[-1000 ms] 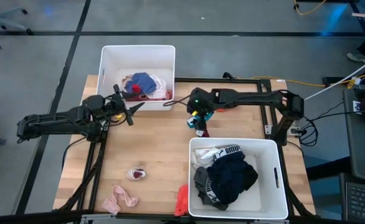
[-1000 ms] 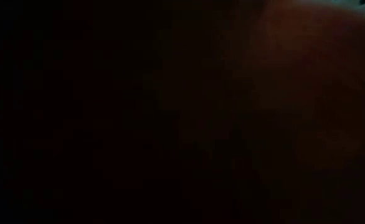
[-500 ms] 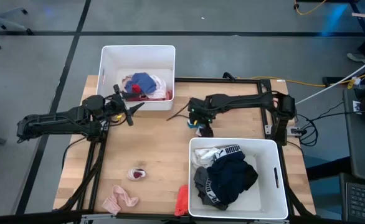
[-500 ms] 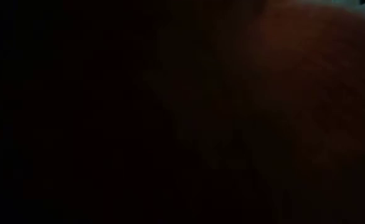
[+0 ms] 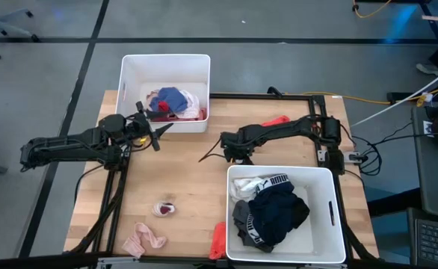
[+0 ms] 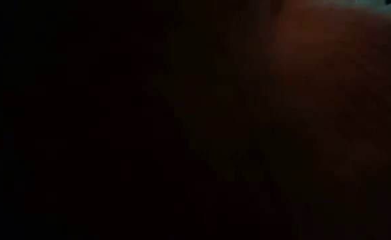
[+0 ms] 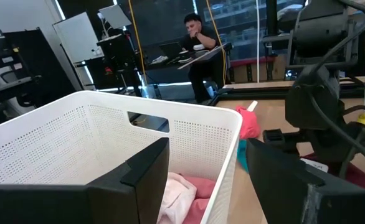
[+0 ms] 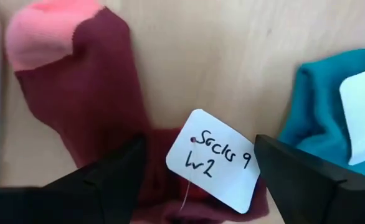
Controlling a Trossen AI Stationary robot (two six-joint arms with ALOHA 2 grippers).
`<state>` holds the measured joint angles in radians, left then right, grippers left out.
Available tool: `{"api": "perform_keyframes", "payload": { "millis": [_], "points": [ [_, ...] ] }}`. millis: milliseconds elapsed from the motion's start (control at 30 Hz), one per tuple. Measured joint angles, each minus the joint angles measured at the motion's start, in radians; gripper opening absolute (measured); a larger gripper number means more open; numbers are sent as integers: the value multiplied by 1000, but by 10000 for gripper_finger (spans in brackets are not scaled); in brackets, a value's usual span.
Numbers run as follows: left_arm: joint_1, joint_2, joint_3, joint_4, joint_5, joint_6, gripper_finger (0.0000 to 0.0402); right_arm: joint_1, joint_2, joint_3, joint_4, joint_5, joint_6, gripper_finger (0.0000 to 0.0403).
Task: Sort clothes
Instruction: Put the red sock into the top white bin
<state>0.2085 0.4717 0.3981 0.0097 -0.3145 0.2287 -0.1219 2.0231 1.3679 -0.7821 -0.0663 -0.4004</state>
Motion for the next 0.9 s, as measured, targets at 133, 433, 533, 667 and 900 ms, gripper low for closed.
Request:
{"api": "perform_keyframes", "payload": {
  "millis": [133,433,533,667,900],
  "points": [
    [0,0,0,-1,0,0,202,0,1,1,55,94,0,303],
    [0,0,0,-1,0,10,202,-3,2,18,316,168,7,303],
    [0,0,0,-1,0,9,202,-2,1,29,328,170,8,303],
    [0,0,0,-2,0,8,202,4,-26,131,185,155,27,303],
    [0,0,0,-8,-1,-8,202,11,-36,196,92,-26,128,303]
  ]
}}
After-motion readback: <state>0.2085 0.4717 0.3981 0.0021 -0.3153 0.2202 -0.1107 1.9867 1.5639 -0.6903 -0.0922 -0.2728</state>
